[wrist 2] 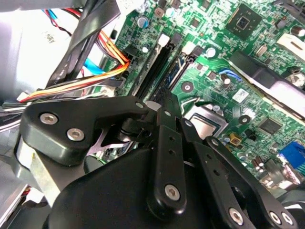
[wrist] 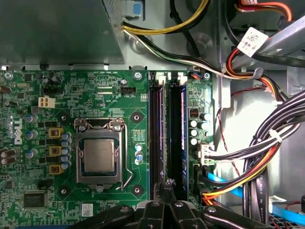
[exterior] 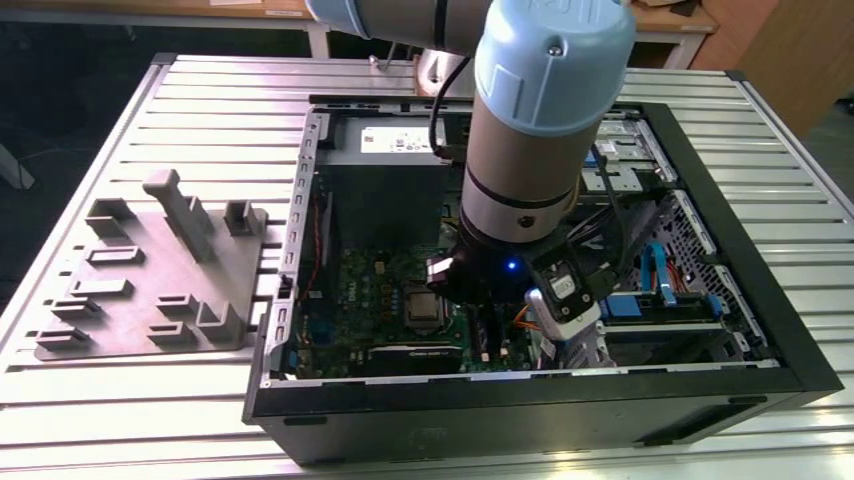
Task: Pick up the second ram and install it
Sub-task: 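Press down the second ram until it locks into place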
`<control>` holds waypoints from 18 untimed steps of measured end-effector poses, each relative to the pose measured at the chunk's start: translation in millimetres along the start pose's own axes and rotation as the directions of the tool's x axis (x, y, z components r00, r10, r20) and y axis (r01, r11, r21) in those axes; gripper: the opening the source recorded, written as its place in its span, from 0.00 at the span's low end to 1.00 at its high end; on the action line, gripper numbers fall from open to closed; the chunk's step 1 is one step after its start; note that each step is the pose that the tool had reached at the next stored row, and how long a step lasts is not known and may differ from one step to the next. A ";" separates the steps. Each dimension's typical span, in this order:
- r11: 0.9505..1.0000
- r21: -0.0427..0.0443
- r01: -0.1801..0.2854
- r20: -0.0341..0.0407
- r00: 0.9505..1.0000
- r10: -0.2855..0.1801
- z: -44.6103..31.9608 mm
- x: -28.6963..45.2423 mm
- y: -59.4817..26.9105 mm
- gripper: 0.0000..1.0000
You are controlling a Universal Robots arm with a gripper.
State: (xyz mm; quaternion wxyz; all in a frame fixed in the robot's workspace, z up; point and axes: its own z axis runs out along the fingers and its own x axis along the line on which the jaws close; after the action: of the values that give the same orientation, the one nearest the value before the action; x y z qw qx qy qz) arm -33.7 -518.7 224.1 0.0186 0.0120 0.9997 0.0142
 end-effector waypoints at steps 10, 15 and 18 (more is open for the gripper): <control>1.000 0.000 0.000 0.000 1.000 0.000 3.7 0.1 -0.1 0.10; 1.000 -0.003 0.000 0.000 1.000 0.000 5.9 0.3 -0.2 0.10; 1.000 -0.003 0.000 0.000 1.000 0.000 6.1 0.2 -0.2 0.10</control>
State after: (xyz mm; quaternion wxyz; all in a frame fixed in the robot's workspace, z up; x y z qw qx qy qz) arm -33.7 -518.8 217.9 0.0186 0.0120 0.9996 0.0159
